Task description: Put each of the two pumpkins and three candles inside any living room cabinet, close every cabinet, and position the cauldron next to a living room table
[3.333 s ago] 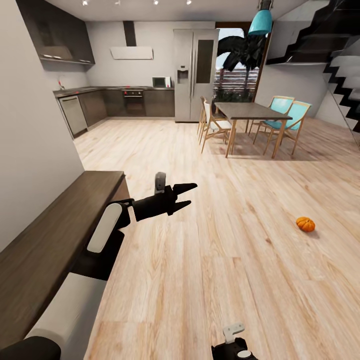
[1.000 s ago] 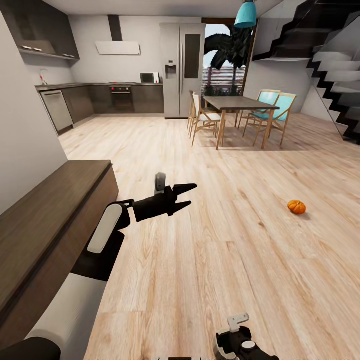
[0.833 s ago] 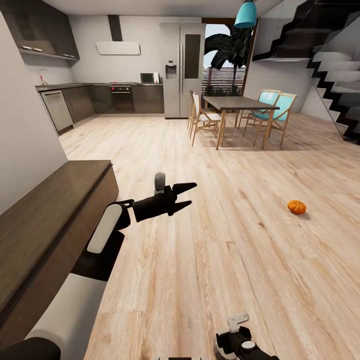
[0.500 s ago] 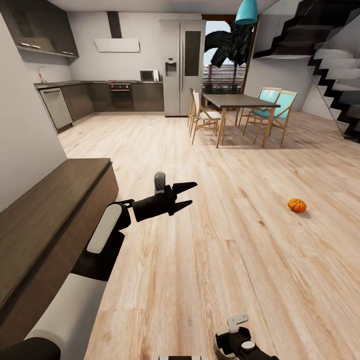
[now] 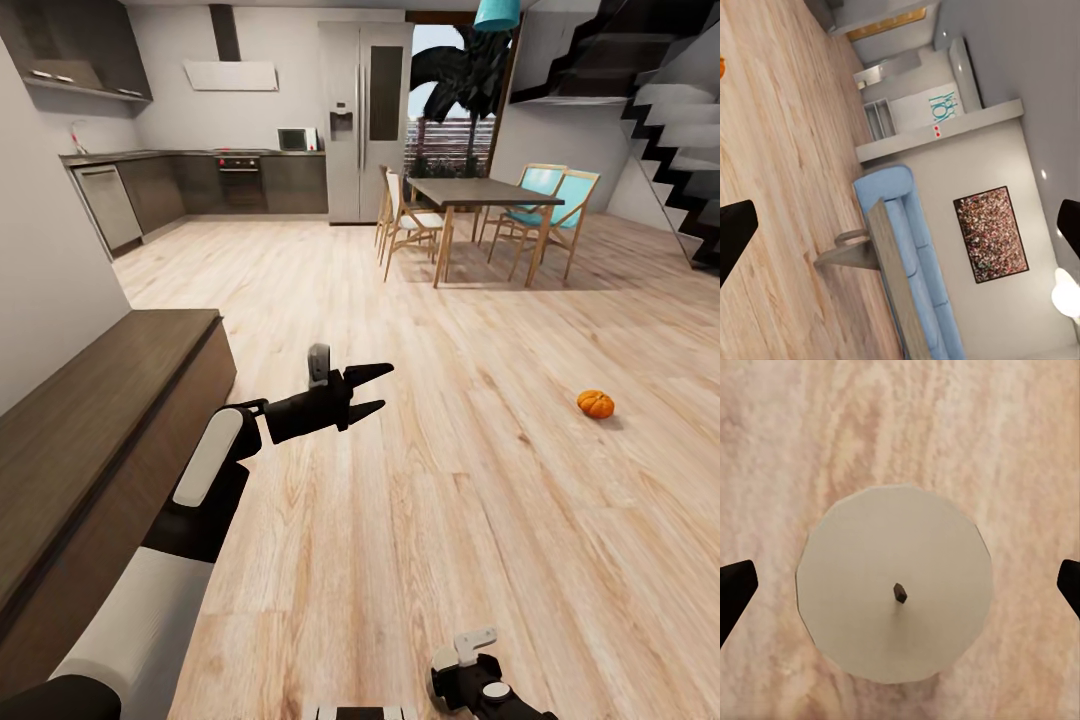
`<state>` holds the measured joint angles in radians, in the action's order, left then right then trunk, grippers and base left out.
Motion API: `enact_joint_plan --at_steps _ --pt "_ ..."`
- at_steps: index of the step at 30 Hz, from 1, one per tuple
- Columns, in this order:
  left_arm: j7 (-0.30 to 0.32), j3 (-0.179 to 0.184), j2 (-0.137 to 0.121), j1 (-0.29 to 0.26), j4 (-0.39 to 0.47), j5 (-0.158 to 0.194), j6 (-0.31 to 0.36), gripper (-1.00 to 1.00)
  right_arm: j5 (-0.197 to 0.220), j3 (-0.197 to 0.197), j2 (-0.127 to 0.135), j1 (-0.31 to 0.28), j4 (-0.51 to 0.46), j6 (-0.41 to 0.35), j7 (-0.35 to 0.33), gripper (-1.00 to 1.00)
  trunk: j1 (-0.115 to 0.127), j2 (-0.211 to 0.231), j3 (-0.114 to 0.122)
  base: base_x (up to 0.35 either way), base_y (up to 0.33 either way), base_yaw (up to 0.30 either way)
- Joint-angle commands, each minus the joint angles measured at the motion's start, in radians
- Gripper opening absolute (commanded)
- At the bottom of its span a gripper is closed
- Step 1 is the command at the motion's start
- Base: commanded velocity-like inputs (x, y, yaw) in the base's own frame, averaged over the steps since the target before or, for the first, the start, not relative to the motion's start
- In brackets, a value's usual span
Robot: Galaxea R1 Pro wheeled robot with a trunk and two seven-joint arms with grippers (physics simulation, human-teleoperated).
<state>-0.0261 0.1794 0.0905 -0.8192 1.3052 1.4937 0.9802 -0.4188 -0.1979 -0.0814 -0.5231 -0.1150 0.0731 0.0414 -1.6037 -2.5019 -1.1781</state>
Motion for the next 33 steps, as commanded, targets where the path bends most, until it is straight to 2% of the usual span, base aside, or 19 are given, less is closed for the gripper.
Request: enact_joint_plan --at_steps 1,26,33 --pt "0.0 0.0 0.0 0.0 0.0 0.0 0.0 1.0 0.0 0.0 0.0 0.0 0.0 0.0 0.0 1.0 0.0 0.0 0.0 0.0 0.0 0.0" --pt "-0.001 0.002 0.002 0.0 0.0 0.0 0.0 1.0 0.0 0.002 -0.002 -0.018 -0.002 -0.01 0.001 1.0 0.0 0.0 0.0 0.0 0.0 0.0" --pt "-0.001 0.002 0.002 0.0 0.0 0.0 0.0 1.0 0.001 0.002 -0.007 -0.019 -0.002 -0.012 0.002 1.0 -0.003 -0.001 -0.023 0.0 0.0 0.0"
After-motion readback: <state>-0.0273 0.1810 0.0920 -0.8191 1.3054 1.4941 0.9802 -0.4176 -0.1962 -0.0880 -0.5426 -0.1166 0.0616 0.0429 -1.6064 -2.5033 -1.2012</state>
